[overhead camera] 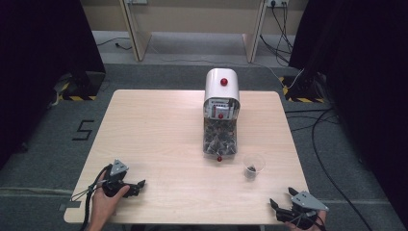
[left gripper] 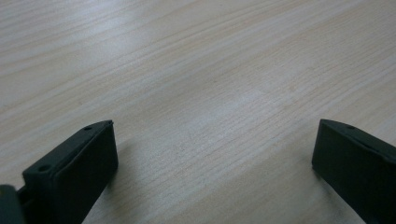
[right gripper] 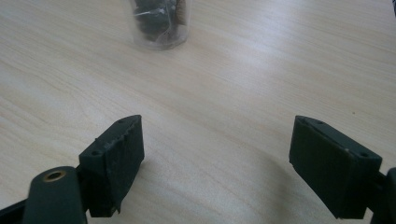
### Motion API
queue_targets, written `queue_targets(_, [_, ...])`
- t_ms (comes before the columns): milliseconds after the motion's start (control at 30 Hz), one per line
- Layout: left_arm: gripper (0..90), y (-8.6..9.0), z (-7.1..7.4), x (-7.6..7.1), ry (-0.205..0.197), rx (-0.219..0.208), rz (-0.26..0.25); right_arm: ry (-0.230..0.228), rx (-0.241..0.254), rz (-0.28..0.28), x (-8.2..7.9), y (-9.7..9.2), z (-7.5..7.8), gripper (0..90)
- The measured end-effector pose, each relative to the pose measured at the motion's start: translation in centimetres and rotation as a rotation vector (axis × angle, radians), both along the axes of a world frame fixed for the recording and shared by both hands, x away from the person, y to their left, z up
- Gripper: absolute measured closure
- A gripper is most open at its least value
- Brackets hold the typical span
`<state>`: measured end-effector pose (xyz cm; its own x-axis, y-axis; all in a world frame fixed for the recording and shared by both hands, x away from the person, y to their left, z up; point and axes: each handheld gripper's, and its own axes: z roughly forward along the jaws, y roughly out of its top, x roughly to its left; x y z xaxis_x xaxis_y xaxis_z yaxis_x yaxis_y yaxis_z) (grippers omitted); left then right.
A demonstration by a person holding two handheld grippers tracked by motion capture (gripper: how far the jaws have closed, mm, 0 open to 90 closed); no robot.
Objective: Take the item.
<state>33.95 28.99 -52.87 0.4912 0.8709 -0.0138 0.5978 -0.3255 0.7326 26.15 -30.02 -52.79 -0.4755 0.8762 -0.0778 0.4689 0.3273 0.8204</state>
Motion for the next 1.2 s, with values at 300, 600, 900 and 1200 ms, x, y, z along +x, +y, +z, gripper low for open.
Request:
queue_targets(300, [0.0, 0.0, 0.0, 0.0, 0.0, 0.0, 0.0, 0.009, 0.006, -0.004, -0.3, -0.1, -0.3, 18.9])
queue_targets(600, [0.0, 0.0, 0.0, 0.0, -0.001, 0.001, 0.0, 0.028, 0.046, -0.013, -0.6, -0.5, -0.5, 17.9])
queue_targets(900, [0.0, 0.0, 0.0, 0.0, 0.0, 0.0, 0.0, 0.013, 0.071, -0.01, -1.3, -0.9, -0.9, 16.7])
queue_targets(1200, [0.0, 0.0, 0.0, 0.0, 0.0, 0.0, -0.001, -0.012, 0.088, -0.019, -2.1, -1.0, -1.2, 16.4])
